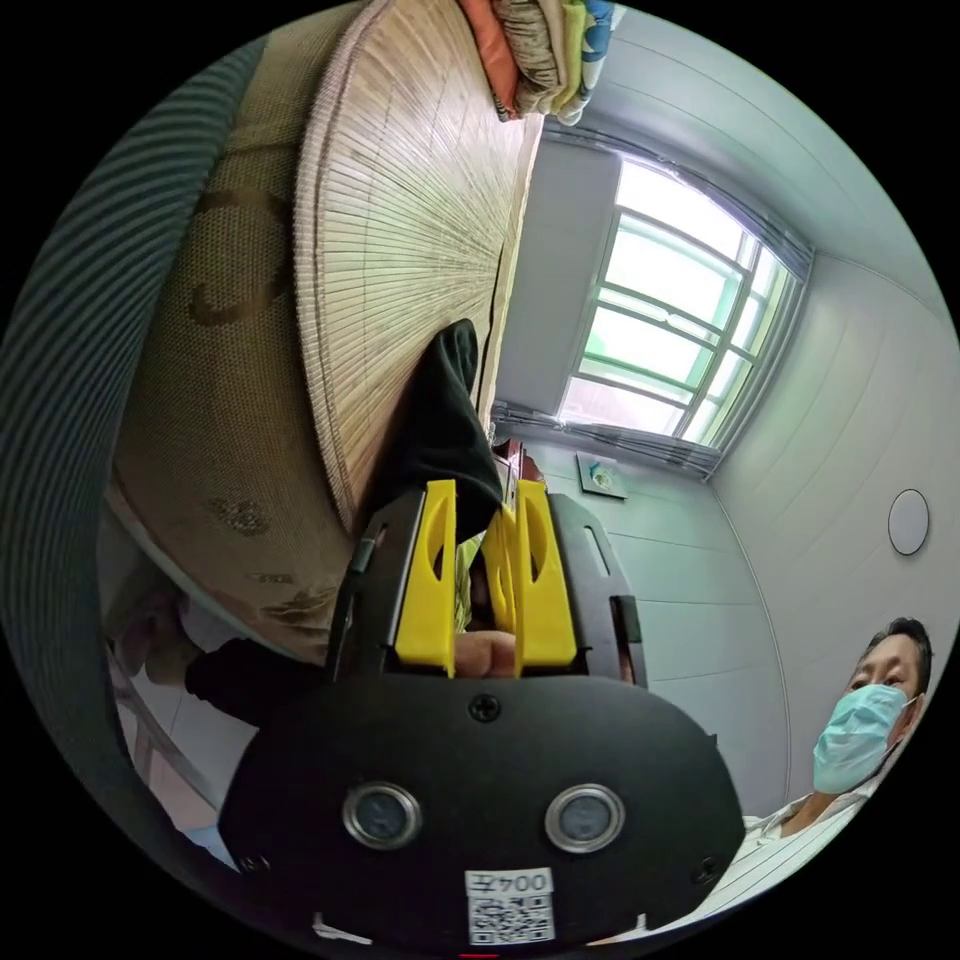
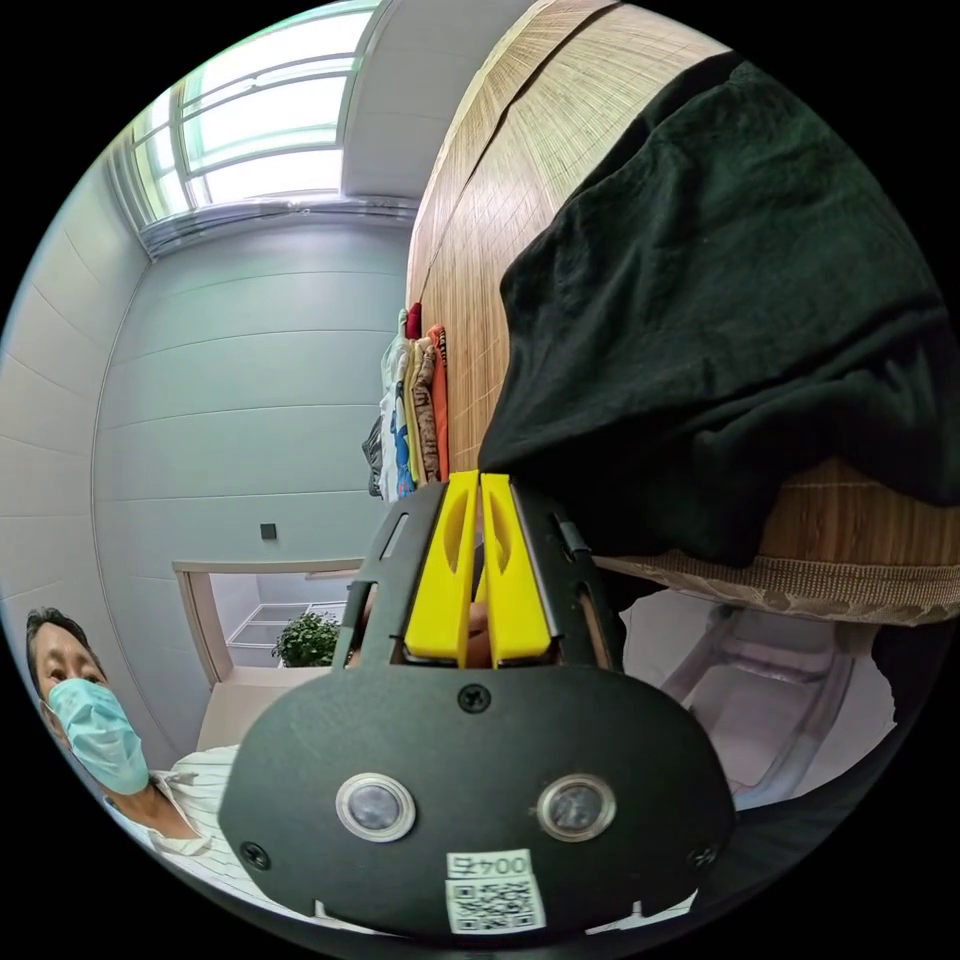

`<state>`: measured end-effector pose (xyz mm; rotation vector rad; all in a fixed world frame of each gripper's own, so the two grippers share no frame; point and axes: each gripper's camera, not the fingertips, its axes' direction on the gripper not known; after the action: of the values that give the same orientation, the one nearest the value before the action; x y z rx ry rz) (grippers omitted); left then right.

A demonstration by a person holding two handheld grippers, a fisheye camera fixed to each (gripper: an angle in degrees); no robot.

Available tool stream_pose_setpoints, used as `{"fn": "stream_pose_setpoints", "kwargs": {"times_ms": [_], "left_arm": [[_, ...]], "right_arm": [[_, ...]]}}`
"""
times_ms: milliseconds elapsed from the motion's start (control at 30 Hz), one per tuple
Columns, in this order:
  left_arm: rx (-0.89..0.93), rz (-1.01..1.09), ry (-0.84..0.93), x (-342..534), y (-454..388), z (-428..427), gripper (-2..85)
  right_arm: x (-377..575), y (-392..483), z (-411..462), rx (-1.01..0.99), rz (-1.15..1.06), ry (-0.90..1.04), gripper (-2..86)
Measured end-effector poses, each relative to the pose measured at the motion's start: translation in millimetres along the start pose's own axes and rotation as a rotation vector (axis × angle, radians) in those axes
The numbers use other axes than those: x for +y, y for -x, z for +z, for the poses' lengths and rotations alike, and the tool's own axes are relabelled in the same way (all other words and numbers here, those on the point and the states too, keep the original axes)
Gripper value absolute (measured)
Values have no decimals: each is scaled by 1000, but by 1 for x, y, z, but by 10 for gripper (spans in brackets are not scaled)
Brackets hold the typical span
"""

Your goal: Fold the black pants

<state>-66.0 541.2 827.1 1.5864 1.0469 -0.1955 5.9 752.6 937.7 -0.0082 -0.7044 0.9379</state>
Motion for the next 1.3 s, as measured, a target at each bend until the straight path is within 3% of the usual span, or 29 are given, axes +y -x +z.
{"fn": "stream_pose_setpoints", "kwargs": {"times_ms": [267,400,500,633,800,1033,1233,1300], "left_arm": [[-51,-58,-43,4,6,14,50],[-185,23,-76,4,-15,14,22],[-310,51,-80,8,-25,13,16],[-366,48,-54,19,-16,19,13],[-399,46,-28,26,-7,26,10],[-405,81,14,35,-4,39,9],[-400,95,26,45,0,46,10],[-399,98,27,48,0,48,10]], "right_arm": [[11,10,19,-13,21,1,-5],[18,18,34,46,-9,59,1],[20,43,40,206,-169,124,17],[-24,91,32,384,-380,12,42],[-89,133,94,543,-544,86,84],[-76,167,219,918,-766,91,3],[-43,188,232,747,-801,141,17],[-43,198,227,768,-827,80,43]]}}
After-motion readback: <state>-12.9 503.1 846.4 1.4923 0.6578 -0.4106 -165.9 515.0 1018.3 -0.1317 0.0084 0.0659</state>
